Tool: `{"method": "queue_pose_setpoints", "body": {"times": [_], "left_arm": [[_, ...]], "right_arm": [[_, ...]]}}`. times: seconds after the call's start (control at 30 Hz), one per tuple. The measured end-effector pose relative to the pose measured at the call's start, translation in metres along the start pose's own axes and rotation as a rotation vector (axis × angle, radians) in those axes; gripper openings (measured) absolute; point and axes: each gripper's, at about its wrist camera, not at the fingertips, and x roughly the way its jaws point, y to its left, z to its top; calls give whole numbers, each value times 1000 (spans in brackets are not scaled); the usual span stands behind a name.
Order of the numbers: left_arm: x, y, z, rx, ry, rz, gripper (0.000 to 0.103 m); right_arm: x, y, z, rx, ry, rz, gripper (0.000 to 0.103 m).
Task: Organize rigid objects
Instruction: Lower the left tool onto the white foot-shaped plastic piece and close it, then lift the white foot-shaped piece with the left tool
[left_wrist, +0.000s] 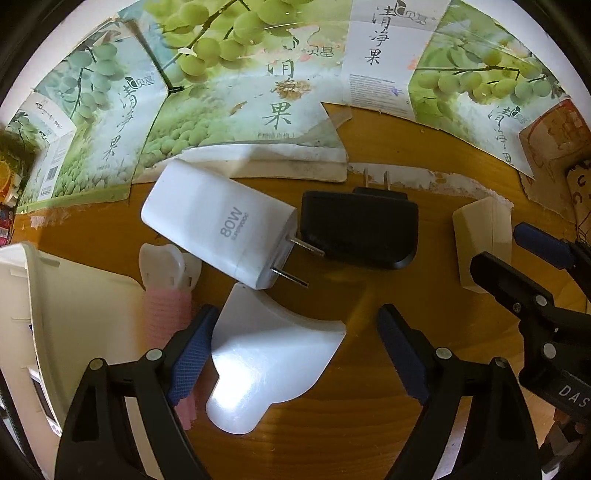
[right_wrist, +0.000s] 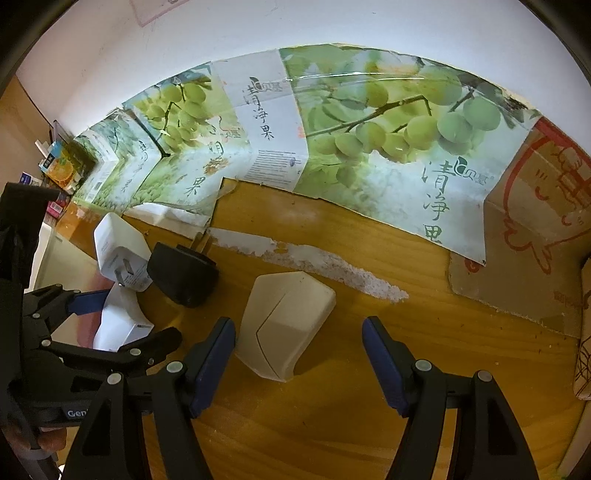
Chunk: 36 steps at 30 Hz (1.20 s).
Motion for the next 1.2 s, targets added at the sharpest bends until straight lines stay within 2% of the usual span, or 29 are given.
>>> {"method": "queue_pose_setpoints", "body": {"times": [0.13,0.2,0.43,0.6,0.73,0.97,1.2], "left_arm": [[-4,-5,-3,-5,-11,4,79],[-7,-2,-3,-10,-19,4,68],[-4,2,-8,-8,-14,2,68],[-5,2,-25,-6,-14,3,68],[-6,5,-41,-40,23,-14,68],[-10,-2,-69,-55,52,-41,68],[-26,0,-90,-65,41,-65,68]], "right_arm": [[-1,-3,-1,8,-2,1,73],[-1,-4,-1,14,-1,3,73],[-3,-7,-3,22,-2,1,73],[-2,-6,-2,20,5,-3,73],[-1,-3,-1,16,9,-14,73],[11,6,3,17,40,-81,73],[21,24,4,-62,57,-162,73]]}}
